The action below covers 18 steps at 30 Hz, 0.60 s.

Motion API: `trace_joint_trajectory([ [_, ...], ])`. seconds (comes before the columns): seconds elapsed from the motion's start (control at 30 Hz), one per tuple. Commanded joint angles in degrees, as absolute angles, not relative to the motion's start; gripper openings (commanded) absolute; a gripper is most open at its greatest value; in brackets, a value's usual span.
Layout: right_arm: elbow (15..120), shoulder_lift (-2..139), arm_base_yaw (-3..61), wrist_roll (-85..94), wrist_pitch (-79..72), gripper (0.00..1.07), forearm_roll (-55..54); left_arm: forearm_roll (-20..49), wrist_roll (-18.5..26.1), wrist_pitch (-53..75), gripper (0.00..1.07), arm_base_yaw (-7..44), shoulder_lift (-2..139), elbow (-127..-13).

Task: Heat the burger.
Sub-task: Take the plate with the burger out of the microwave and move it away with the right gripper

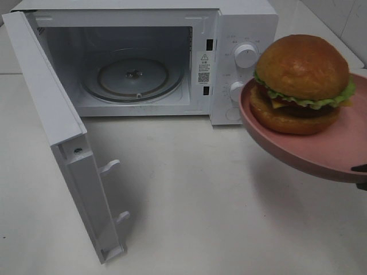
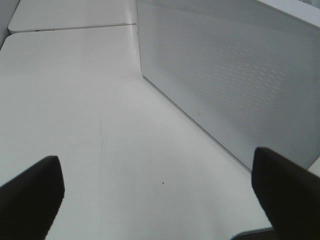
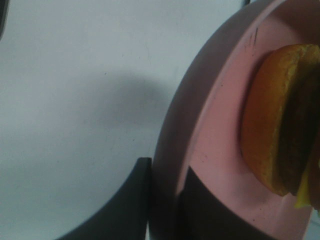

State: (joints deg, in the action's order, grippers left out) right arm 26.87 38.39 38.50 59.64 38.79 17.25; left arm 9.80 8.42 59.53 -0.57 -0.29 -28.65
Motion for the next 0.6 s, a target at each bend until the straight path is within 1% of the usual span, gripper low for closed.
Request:
trace_joint_trajectory([
  [0.03, 27.39, 37.41, 38.22, 49.39, 39.48, 0.01, 25.04, 9.85, 8.48, 59.07, 0.96, -0.80, -1.55, -28.59],
  [0.33, 27.39, 37.41, 38.22, 33.58, 44.12, 0.01, 33.12, 9.85, 8.48, 59.07, 0.96, -0.80, -1.55, -28.59],
  [0.43, 27.39, 37.41, 38.22, 32.37, 44.81, 0.01, 33.86, 9.85, 8.48, 59.07, 0.96, -0.80, -1.55, -28.59],
  [0.6, 27.39, 37.64, 38.22, 23.78, 49.10, 0.01, 38.62, 9.85, 8.48, 59.07, 0.96, -0.80, -1.55, -28.59],
])
